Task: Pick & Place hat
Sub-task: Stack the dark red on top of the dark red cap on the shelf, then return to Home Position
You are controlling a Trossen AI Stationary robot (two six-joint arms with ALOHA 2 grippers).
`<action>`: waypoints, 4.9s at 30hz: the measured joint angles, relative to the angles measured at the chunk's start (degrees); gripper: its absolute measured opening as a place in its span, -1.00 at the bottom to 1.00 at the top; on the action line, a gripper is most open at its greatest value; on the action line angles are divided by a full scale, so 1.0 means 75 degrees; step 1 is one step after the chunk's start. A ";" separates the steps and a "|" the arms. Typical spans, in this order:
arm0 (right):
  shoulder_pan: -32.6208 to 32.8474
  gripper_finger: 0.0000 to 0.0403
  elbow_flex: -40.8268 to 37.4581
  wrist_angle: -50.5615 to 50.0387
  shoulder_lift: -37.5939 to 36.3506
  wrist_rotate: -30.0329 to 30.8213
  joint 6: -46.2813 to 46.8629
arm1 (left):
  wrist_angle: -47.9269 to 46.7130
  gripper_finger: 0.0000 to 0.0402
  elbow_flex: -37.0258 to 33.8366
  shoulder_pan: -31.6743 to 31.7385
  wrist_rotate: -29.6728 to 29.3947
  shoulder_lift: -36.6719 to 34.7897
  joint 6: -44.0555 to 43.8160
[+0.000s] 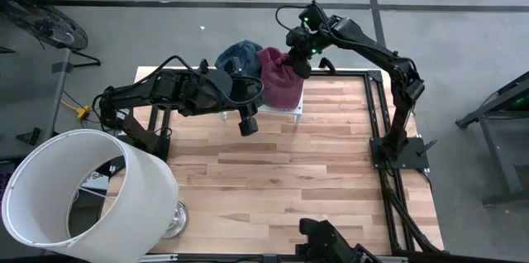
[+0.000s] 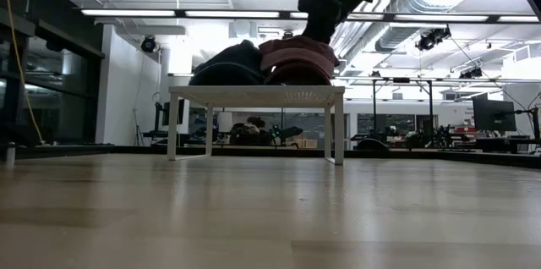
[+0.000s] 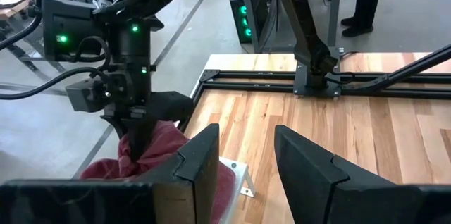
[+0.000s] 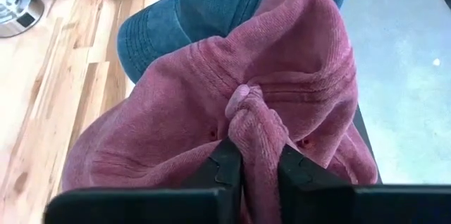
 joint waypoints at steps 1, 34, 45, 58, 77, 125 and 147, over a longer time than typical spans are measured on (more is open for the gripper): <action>0.0000 -0.85 0.0000 -0.0001 0.0000 -0.0001 0.0049 | -0.0003 -0.33 0.0000 0.0000 0.0000 0.0000 0.0000; 0.0020 0.04 0.0000 0.0191 -0.1319 0.0001 0.0654 | -0.0006 -0.33 -0.0003 0.0000 -0.0017 -0.0059 0.0000; 0.0020 0.04 0.0000 0.0608 -0.1474 0.0447 0.1249 | -0.0049 -0.33 -0.0006 0.0000 -0.0133 -0.0281 0.0250; 0.0056 0.03 0.0000 0.0635 -0.2943 0.0430 0.2139 | -0.0482 -0.33 -0.0006 0.0000 -0.0232 -0.0918 0.0843; 0.2878 -0.90 -0.0010 -0.2176 -0.4610 0.2424 0.3335 | -0.2679 -0.33 -0.1886 -0.0006 -0.0318 -0.3952 -0.0718; 0.4963 -1.00 -1.3691 1.0525 -1.2272 0.5256 0.7208 | 0.4815 -0.33 -1.3589 0.0000 -0.0380 -1.2432 -0.3454; 0.4849 -1.00 -1.4187 0.7672 -1.3816 0.4624 0.6595 | 0.3935 -0.33 -1.3583 0.0000 -0.0740 -1.2426 -0.3583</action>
